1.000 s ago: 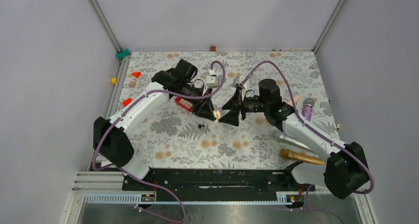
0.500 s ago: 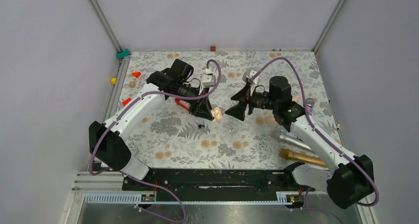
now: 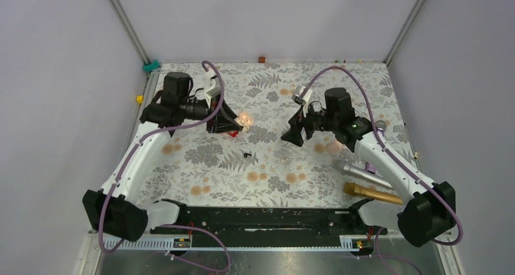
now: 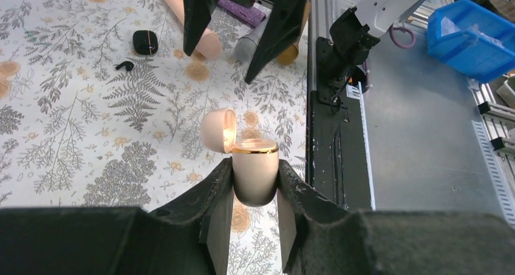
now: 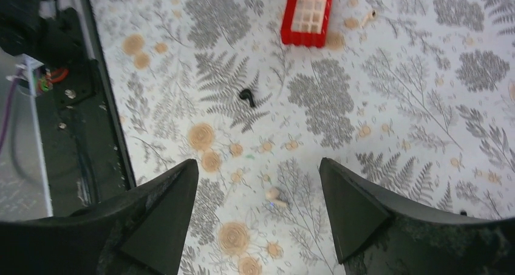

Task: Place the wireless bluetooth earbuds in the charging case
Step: Pick up the earbud from the center of the board.

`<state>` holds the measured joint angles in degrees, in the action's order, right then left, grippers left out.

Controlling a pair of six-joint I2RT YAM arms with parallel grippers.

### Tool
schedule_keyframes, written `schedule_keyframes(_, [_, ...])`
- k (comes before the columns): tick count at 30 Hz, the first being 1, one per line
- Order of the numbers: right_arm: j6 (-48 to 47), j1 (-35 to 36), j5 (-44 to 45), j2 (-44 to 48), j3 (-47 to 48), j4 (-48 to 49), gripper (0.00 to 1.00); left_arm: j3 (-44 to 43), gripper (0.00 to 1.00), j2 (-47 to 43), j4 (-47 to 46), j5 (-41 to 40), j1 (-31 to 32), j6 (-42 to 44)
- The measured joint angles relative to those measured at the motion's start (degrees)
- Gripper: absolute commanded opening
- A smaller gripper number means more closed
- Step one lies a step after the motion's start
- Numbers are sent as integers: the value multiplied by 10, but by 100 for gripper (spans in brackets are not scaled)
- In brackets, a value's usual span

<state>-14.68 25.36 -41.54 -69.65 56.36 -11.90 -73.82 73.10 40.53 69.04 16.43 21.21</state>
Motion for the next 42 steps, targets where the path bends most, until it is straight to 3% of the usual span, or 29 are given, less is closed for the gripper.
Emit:
schedule_keyframes(4, [-36, 0, 38, -9, -15, -16, 74, 103, 0, -65, -144, 22, -28, -95])
schedule_keyframes(9, [-50, 7, 84, -59, -17, -29, 69, 123, 0, -94, -200, 33, -76, -136])
schedule_keyframes(18, [-86, 114, 247, -154, 14, -98, 68, 121, 0, -161, -127, -8, -103, -62])
schedule_keyframes(24, [-94, 136, 314, -199, 35, -133, 71, 139, 0, -205, -66, -24, -141, -1])
schedule_keyframes(31, [-96, 169, 349, -231, 66, -176, 71, 141, 0, -214, -45, 2, -228, 33])
schedule_keyframes(42, [-128, 174, 398, -233, 66, -191, 79, 154, 0, -223, -42, 31, -236, 45])
